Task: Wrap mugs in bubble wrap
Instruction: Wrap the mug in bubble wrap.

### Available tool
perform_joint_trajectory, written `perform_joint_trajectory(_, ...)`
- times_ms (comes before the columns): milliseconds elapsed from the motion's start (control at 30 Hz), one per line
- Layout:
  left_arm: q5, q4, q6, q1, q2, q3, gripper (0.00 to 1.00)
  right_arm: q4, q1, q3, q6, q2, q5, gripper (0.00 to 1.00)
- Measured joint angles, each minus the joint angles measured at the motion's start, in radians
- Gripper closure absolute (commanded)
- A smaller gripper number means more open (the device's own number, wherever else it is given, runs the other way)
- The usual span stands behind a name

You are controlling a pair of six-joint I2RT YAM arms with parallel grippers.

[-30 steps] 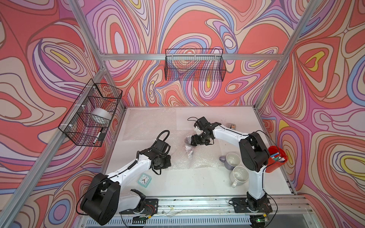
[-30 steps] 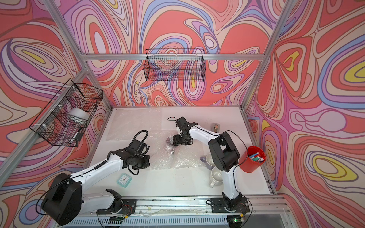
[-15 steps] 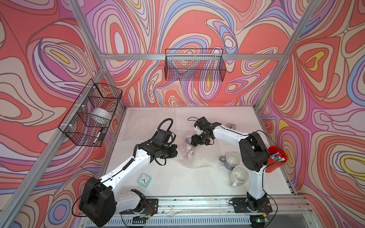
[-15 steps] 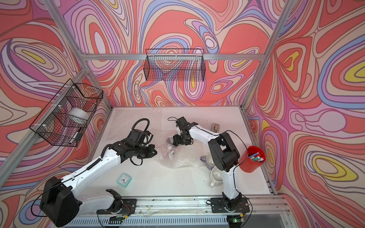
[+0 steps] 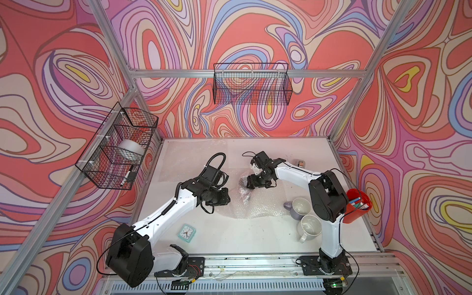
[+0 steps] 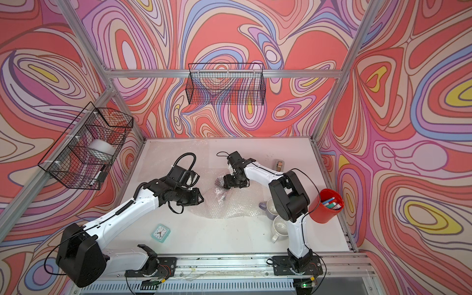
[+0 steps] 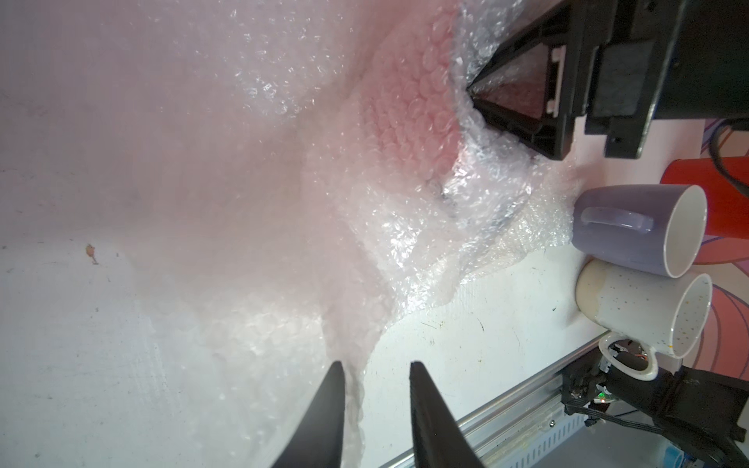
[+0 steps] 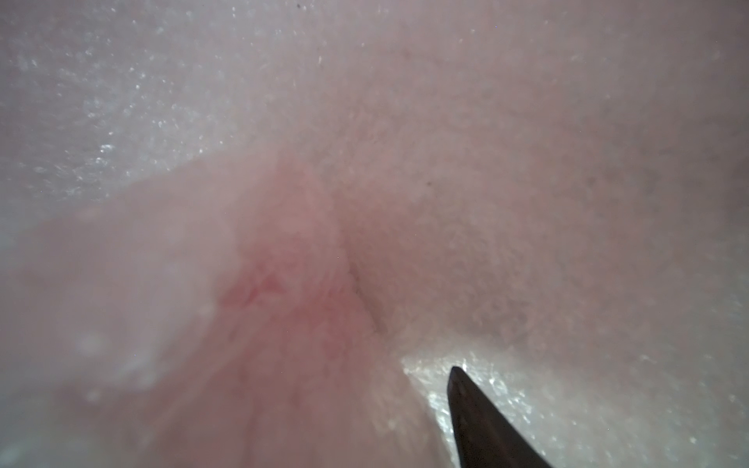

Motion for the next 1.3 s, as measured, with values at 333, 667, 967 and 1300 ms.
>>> perform_joint_trajectory(333,-0.001,0.000,-0.001,0.000,0.014,-0.022,0.95,0.000,0.000,0.001,0.000,0.002,0.000,0.31)
perform_joint_trajectory(667,0.009,0.006,-0.007,0.000,0.014,-0.022,1.00,0.000,0.000,0.001,-0.002,0.003,0.000,0.31)
perform_joint_trajectory(967,0.089,0.095,-0.053,0.000,0.085,0.101,1.00,0.000,0.000,0.002,-0.006,0.007,-0.001,0.31)
perform_joint_trajectory(1300,0.133,0.230,-0.161,0.000,0.291,0.236,1.00,0.002,0.000,0.002,-0.014,0.010,-0.020,0.31)
